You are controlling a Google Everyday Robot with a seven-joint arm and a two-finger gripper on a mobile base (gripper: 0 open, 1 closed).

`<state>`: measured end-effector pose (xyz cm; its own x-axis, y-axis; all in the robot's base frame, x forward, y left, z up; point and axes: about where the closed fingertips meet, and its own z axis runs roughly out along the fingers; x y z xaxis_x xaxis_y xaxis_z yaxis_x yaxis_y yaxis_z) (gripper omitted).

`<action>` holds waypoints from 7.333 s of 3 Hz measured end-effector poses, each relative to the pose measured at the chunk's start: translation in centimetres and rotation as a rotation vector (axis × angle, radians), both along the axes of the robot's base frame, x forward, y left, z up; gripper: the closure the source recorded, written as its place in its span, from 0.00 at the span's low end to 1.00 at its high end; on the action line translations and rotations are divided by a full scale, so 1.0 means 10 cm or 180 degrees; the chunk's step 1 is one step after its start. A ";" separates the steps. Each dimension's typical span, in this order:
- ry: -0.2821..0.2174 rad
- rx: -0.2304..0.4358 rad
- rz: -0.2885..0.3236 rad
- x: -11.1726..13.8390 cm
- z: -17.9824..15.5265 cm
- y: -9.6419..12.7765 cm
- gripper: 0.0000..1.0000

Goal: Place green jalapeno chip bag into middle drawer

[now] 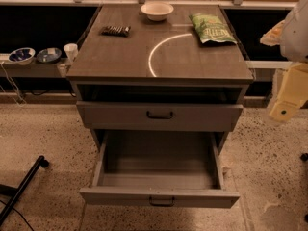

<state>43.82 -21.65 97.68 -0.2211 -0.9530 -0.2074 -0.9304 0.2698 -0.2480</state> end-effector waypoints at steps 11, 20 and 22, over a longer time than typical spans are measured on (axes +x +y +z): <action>-0.0755 0.1329 -0.1868 4.32 -1.42 0.22 0.15; -0.0985 0.1741 0.0903 1.10 0.25 0.35 1.00; -0.0837 0.1692 0.0983 1.15 0.06 0.33 1.00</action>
Offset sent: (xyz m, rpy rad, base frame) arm 0.0468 0.0074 -0.0024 0.0373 -0.0100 0.0240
